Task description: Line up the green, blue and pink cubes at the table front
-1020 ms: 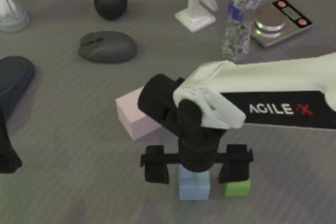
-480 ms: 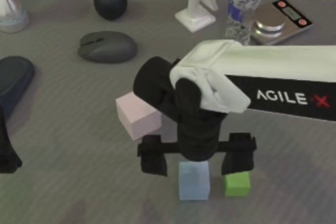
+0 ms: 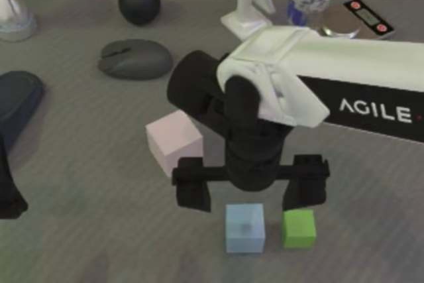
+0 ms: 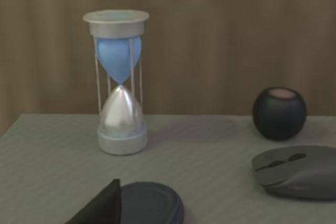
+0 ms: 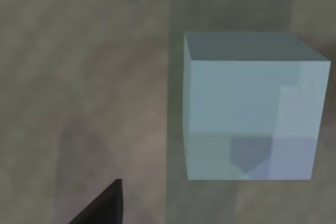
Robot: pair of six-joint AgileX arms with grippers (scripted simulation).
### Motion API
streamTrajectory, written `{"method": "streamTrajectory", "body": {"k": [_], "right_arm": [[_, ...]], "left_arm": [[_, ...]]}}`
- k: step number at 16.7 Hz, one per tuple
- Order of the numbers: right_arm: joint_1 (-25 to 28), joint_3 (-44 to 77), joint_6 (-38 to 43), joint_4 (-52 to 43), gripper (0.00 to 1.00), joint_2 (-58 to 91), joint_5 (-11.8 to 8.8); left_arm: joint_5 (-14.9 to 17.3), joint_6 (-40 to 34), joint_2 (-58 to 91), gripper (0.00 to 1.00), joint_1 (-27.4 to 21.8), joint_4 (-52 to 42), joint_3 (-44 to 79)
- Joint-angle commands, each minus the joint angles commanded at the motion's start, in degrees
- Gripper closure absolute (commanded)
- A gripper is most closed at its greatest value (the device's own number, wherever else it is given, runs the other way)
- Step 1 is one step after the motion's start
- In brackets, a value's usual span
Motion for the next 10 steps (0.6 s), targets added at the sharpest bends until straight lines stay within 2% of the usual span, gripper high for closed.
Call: {"method": "streamTrajectory", "body": {"k": [2,5,10], "right_arm": [[-0.9,-1.4,-0.9,0.8,0.00,-1.7,0.7],[-4.0,-6.7,-4.6,4.3,0.00,-8.9,2.8],[-13.2,-22.9,-15.1,14.7,0.00,-32.4,7.0]], "left_arm": [[0.1,0.5,1.7,0.00,-0.6,-1.2,1.7],[0.1,2.5,8.7,0.00,-2.7,-5.8,8.7],[0.0,8.2,32.0,0.00,-8.3,-19.2,29.6]]}}
